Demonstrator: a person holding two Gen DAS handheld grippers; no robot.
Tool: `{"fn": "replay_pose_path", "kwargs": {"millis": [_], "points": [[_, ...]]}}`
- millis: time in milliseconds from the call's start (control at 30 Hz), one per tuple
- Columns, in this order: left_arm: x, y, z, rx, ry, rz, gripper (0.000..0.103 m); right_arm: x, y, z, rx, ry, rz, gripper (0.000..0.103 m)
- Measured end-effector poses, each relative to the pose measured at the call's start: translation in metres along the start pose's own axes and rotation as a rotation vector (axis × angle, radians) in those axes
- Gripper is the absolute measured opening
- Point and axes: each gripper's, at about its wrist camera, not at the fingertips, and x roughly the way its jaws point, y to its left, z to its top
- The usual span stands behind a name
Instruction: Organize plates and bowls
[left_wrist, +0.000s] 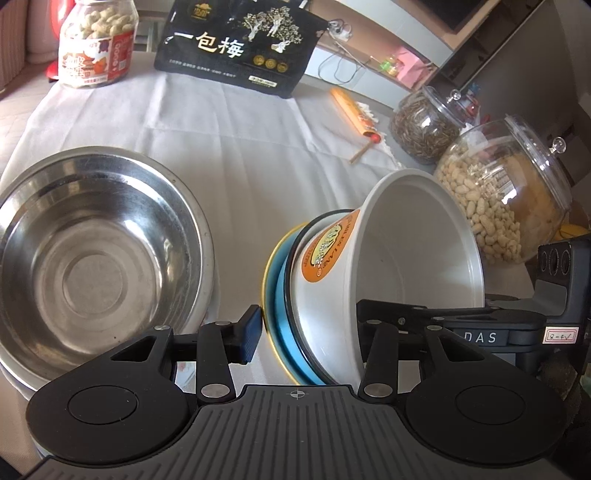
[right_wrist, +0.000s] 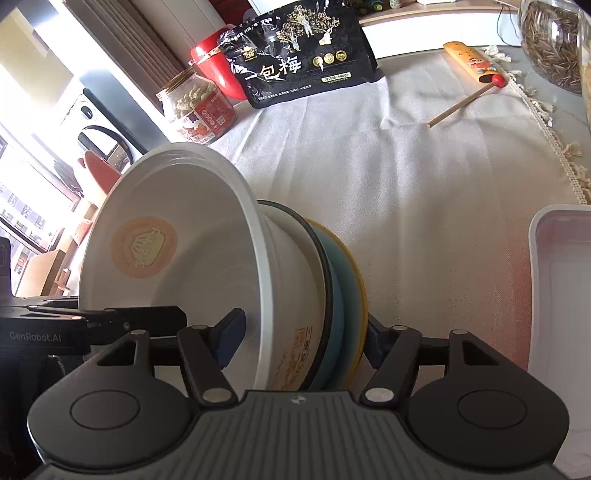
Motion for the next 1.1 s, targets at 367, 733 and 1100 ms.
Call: {"fn": "replay_pose_path", "kwargs": {"millis": [367,733,1100], "points": [[0.006,0.004,-0.004,-0.022,0.037,-0.004,0.046,-0.007,-0.001,-0.008,-0.024,-0.034,0.012,0.067],[0.002,0.008,0.002,-0.045,0.045,0.019,0.050,0.013,0.005,-0.019,0.119,0.061,0.062,0.073],[0.005,0.017,0.010,-0.056,0.080,0.053,0.051,0.018,0.020,-0.018,0.026,0.066,0.087,0.073]]}}
